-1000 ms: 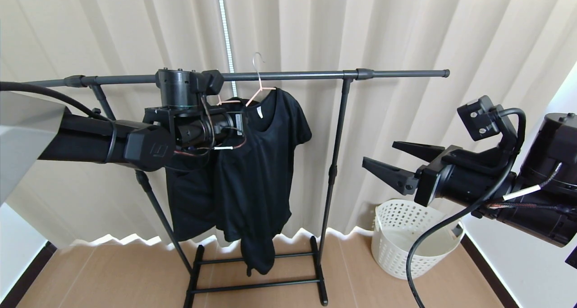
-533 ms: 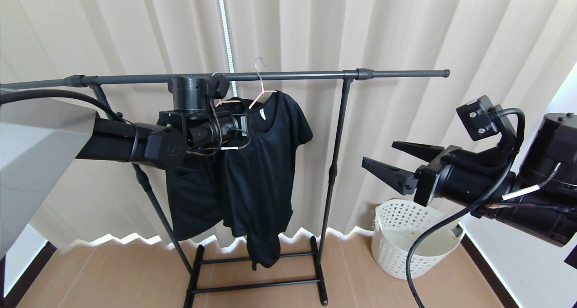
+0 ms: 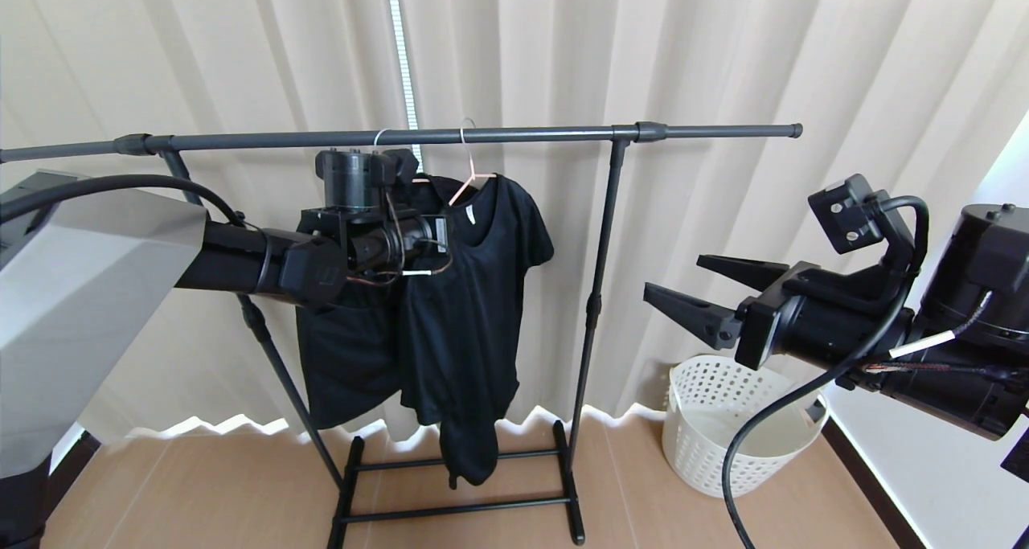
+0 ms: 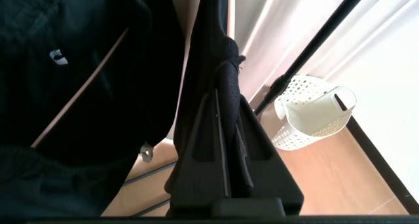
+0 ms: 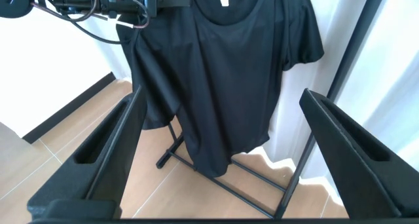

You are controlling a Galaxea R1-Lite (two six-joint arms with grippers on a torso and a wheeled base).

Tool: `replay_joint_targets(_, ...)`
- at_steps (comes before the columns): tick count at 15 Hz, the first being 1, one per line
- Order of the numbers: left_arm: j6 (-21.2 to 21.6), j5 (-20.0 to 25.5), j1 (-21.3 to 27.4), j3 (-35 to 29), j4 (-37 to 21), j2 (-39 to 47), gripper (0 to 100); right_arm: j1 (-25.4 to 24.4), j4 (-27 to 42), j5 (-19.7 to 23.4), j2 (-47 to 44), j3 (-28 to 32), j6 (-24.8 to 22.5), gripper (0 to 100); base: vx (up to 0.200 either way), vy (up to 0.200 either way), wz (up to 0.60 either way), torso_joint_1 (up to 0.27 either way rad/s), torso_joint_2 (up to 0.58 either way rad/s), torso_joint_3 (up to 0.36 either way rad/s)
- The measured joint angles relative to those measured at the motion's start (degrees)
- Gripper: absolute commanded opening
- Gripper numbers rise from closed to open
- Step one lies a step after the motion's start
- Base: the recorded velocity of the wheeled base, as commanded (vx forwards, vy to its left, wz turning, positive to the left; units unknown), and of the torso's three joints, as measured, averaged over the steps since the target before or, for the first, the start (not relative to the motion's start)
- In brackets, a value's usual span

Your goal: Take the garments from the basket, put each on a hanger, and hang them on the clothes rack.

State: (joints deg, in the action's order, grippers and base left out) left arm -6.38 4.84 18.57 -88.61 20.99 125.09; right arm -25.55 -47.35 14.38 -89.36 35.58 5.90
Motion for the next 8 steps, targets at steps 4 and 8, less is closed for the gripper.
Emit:
replay_joint_targets(4, -0.02, 0.00, -0.13, 0.39, 0.00, 0.22, 0, 0.01, 0.00, 0.00, 0.00, 0.00, 0.00, 100, 0.000, 0.000, 0.00, 0.000, 0.00, 0.000)
replay_joint_targets(8, 0.13, 0.00, -0.35, 1.27, 0.00, 0.22, 0, 0.00, 0.00, 0.01, -0.02, -0.01, 0.00, 100, 0.000, 0.000, 0.00, 0.000, 0.00, 0.000)
